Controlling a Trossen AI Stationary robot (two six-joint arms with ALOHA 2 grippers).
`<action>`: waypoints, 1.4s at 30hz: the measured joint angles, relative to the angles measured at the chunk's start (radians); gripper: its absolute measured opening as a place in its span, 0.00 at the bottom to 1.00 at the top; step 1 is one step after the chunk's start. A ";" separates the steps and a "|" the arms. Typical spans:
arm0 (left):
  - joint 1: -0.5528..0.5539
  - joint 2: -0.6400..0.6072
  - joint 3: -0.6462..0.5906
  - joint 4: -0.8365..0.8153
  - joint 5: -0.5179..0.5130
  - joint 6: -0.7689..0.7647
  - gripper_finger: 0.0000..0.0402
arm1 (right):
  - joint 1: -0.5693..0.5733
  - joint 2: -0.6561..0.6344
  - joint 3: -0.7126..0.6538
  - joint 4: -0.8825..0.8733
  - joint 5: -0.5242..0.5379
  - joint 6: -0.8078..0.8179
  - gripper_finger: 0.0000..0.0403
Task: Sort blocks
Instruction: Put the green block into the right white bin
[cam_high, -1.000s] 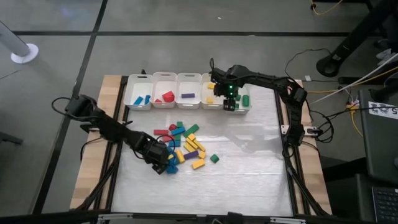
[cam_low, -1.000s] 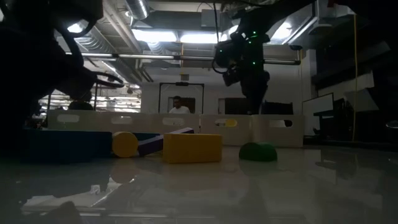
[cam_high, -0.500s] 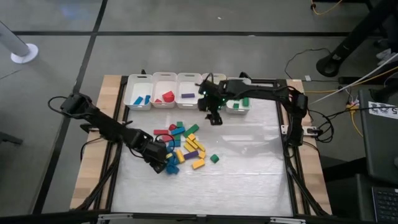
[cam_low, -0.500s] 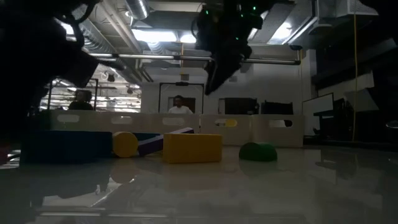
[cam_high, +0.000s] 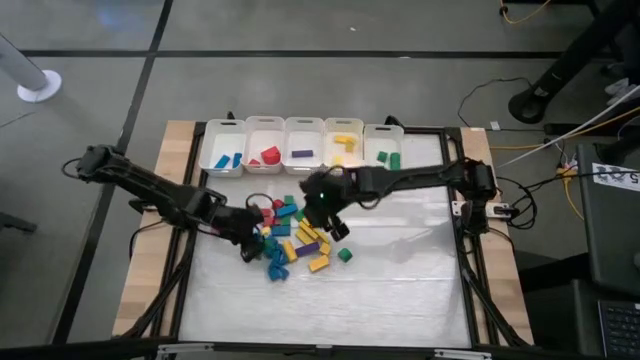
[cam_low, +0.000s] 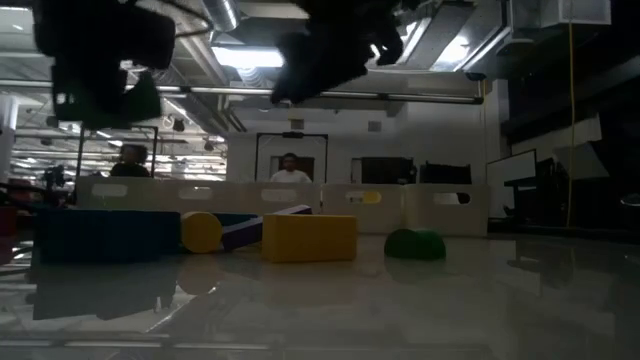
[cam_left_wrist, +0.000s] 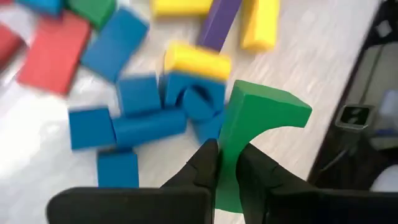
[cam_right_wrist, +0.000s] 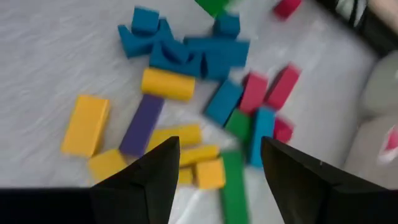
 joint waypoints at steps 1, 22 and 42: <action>0.011 -0.020 0.000 0.002 -0.001 0.019 0.07 | 0.015 0.000 0.000 0.025 0.025 -0.018 0.56; 0.130 -0.149 0.001 0.247 0.002 0.307 0.07 | 0.076 0.000 0.000 0.391 0.069 -0.268 0.56; 0.129 -0.148 0.001 0.312 0.014 0.454 0.06 | 0.074 0.000 0.001 0.424 -0.078 -0.298 0.56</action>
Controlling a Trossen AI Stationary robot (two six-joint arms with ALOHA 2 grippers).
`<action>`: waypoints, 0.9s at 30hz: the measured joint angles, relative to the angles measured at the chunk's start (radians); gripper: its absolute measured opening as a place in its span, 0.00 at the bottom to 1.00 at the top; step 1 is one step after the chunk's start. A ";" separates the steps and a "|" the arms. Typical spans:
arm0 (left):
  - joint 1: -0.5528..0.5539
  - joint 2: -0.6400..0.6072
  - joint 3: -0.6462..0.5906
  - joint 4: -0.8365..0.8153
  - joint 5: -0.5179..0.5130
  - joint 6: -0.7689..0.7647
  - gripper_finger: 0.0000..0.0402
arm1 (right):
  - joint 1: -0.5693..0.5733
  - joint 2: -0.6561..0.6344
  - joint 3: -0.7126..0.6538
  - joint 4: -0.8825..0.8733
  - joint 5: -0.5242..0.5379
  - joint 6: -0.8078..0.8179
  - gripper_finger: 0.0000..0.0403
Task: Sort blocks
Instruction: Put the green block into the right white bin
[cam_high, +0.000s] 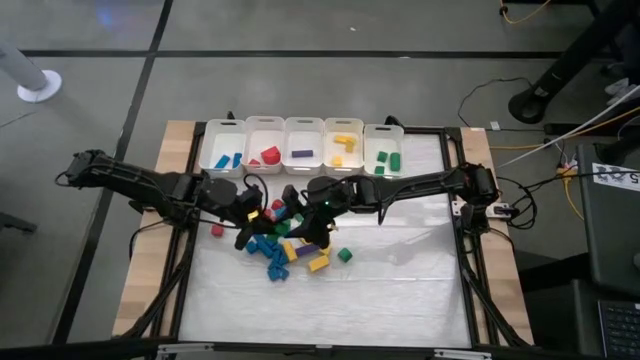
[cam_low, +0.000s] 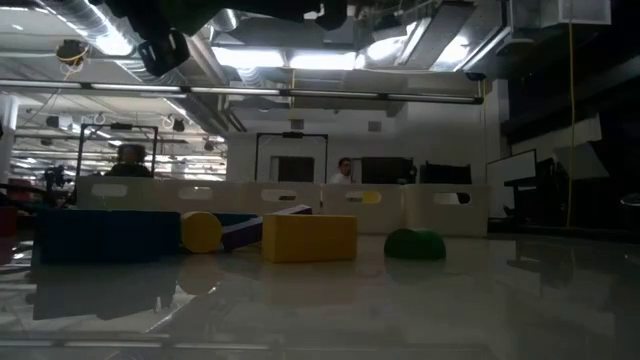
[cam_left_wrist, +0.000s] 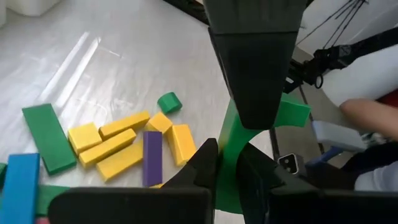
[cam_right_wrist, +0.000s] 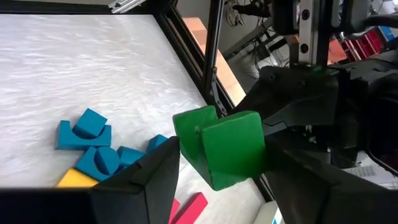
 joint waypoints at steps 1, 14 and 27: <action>0.000 0.000 0.000 0.000 0.000 0.006 0.06 | 0.000 0.000 0.000 0.000 -0.002 0.000 0.56; 0.001 0.001 -0.002 -0.005 -0.009 0.046 0.07 | 0.002 0.027 0.001 -0.031 -0.012 0.005 0.56; 0.001 0.002 -0.002 -0.006 -0.005 0.046 0.09 | 0.002 0.032 0.001 0.007 0.007 0.009 0.33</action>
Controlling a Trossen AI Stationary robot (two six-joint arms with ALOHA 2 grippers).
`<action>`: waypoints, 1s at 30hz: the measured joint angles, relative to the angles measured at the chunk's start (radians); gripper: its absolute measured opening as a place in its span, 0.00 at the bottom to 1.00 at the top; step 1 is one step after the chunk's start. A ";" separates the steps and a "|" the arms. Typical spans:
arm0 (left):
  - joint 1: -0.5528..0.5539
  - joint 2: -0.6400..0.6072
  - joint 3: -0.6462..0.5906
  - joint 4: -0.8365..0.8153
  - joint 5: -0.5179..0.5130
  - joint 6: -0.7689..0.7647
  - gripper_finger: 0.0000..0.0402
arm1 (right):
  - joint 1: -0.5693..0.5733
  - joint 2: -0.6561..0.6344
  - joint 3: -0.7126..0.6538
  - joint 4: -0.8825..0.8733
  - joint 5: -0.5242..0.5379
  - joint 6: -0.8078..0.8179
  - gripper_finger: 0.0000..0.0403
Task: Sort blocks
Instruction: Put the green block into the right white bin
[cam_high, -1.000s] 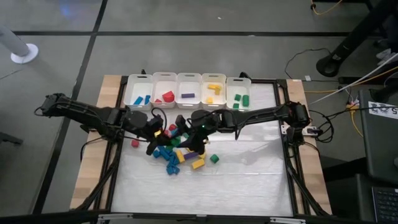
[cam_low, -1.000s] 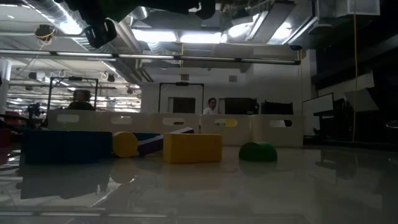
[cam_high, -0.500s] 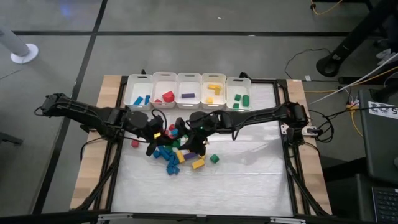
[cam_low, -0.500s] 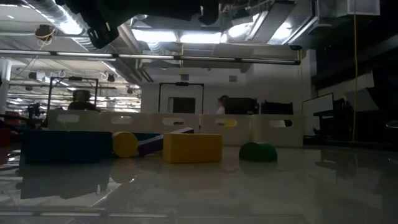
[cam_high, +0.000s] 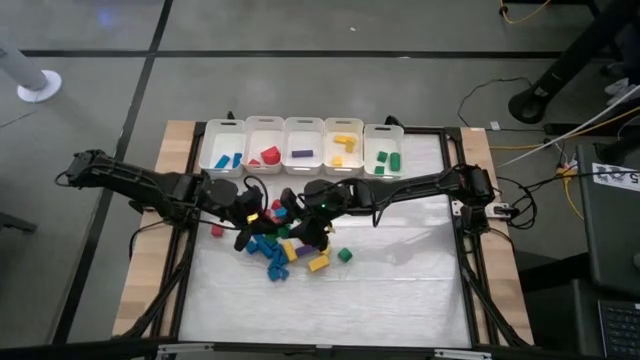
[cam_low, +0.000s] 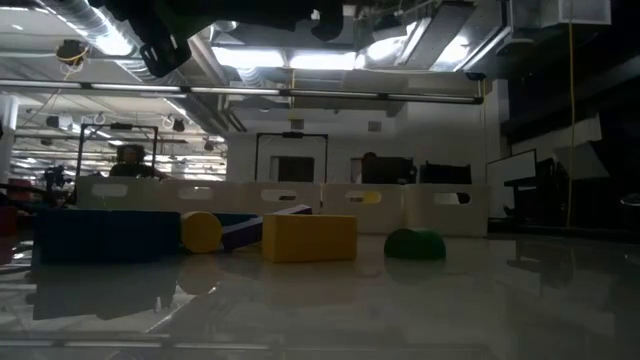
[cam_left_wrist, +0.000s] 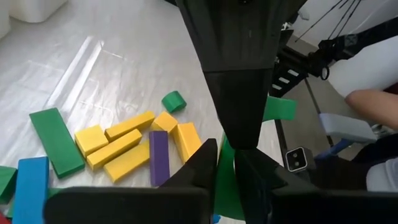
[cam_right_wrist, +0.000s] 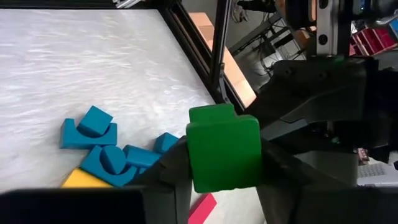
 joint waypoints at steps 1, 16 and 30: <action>0.000 0.000 0.000 -0.001 -0.002 0.000 0.10 | 0.000 0.000 0.000 -0.001 0.006 0.000 0.33; 0.015 -0.001 0.005 -0.048 -0.017 0.018 0.40 | 0.001 0.007 -0.005 -0.094 0.178 0.004 0.35; 0.104 -0.062 0.003 -0.202 -0.012 0.085 0.44 | -0.124 0.004 -0.003 -0.426 0.568 0.098 0.35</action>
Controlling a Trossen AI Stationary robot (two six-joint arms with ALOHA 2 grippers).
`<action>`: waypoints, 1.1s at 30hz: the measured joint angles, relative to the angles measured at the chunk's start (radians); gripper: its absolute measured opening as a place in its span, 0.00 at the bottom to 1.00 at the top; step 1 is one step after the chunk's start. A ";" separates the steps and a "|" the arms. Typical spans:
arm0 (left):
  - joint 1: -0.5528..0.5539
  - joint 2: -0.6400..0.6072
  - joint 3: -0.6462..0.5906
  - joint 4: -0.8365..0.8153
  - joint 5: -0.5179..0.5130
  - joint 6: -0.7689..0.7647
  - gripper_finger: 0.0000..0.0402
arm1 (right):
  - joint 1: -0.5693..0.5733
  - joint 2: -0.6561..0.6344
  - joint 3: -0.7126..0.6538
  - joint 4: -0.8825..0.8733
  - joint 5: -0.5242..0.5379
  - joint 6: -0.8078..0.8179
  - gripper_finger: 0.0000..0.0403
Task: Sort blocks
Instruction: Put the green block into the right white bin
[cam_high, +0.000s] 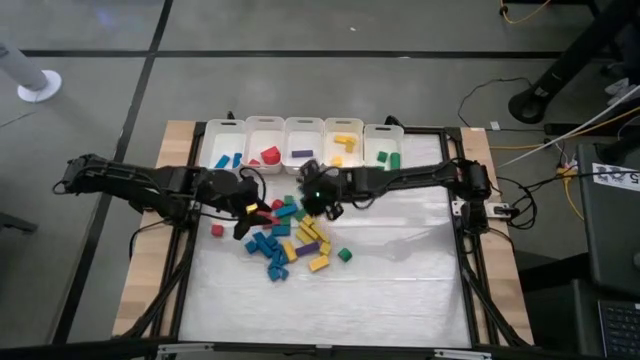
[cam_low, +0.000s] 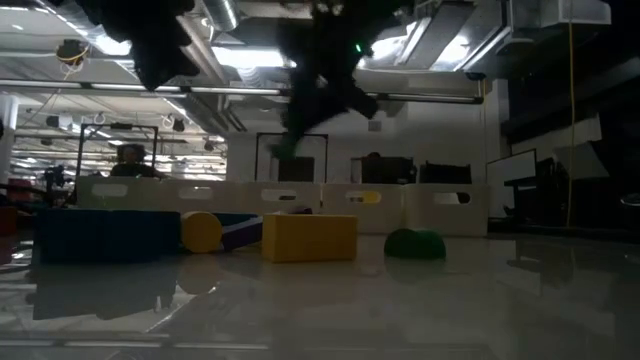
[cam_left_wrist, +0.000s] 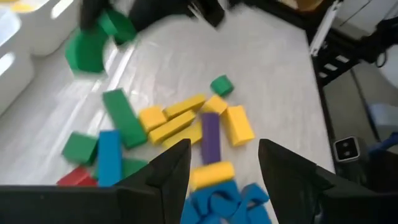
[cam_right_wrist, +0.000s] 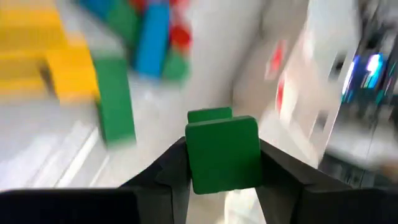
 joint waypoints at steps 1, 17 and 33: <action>0.005 -0.005 0.000 -0.016 0.000 -0.001 0.44 | -0.019 0.000 0.000 -0.036 0.020 0.013 0.35; 0.051 -0.009 -0.001 -0.087 0.001 0.000 0.44 | -0.308 -0.045 0.002 -0.391 0.156 0.166 0.36; 0.054 -0.009 -0.001 -0.091 0.000 0.034 0.44 | -0.555 -0.076 0.002 -0.651 -0.077 0.429 0.36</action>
